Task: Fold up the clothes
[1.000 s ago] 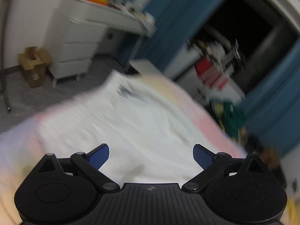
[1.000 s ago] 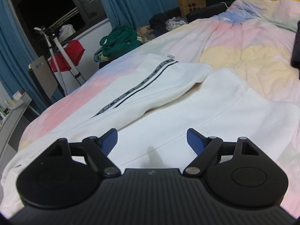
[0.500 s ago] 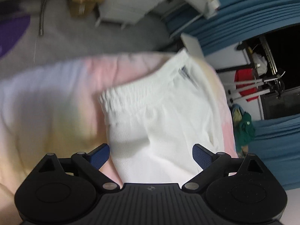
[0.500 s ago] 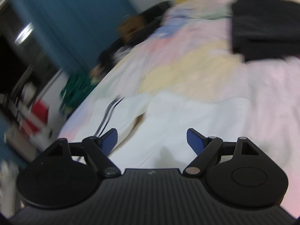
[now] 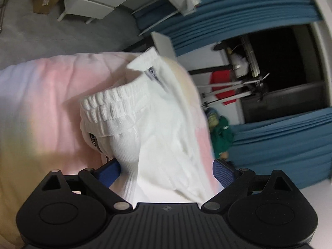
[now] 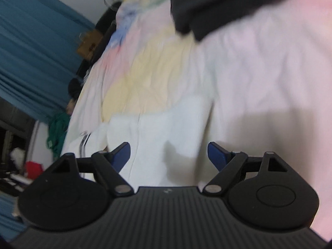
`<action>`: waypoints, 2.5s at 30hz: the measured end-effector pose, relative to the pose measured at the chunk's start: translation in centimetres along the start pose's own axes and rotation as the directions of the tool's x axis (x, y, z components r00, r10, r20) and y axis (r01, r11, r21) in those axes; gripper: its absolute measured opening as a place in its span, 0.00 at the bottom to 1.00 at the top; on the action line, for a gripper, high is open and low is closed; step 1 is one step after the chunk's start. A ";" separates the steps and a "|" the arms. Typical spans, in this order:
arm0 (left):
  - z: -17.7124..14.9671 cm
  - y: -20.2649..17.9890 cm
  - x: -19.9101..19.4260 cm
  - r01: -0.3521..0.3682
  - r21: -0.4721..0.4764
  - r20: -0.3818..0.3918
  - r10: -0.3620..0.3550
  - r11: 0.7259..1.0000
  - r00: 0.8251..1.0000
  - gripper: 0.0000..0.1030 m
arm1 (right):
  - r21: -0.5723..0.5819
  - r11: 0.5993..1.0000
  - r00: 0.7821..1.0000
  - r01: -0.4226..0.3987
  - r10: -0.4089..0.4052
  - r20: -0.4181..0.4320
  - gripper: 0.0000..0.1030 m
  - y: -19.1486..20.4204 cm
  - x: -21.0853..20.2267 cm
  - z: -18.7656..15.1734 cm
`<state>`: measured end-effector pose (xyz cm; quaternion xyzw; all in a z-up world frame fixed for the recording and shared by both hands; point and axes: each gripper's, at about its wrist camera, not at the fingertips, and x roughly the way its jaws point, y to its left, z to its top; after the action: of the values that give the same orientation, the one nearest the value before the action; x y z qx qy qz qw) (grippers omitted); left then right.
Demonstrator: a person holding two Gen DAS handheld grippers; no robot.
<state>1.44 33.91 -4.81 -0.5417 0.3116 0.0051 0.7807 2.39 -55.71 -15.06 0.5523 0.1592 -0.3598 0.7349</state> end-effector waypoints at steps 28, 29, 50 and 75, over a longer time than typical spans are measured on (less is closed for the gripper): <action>-1.0 1.3 -3.7 -0.036 -0.132 0.014 0.038 0.991 0.999 0.10 | -0.239 0.969 0.976 -0.066 0.112 0.185 0.05 4.0 -3.7 0.0; -1.0 1.3 -3.5 -0.061 -0.140 -0.002 0.061 0.988 0.998 0.19 | -0.248 0.967 0.977 -0.061 0.109 0.184 0.05 4.1 -3.7 0.0; 1.3 2.2 1.5 -0.092 -0.132 -0.071 0.083 0.987 0.994 0.10 | -0.248 0.968 0.973 -0.049 0.103 0.209 0.05 4.5 -6.1 -0.5; 19.0 -11.5 28.8 -0.188 -0.039 0.021 0.189 0.981 0.982 0.11 | -0.602 0.795 0.965 0.078 0.091 0.245 0.05 34.1 18.9 -3.8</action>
<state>37.74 35.85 -5.13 -0.5241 0.3517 0.0912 0.7703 40.08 -54.42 -4.48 0.2358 0.1656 -0.3568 0.8886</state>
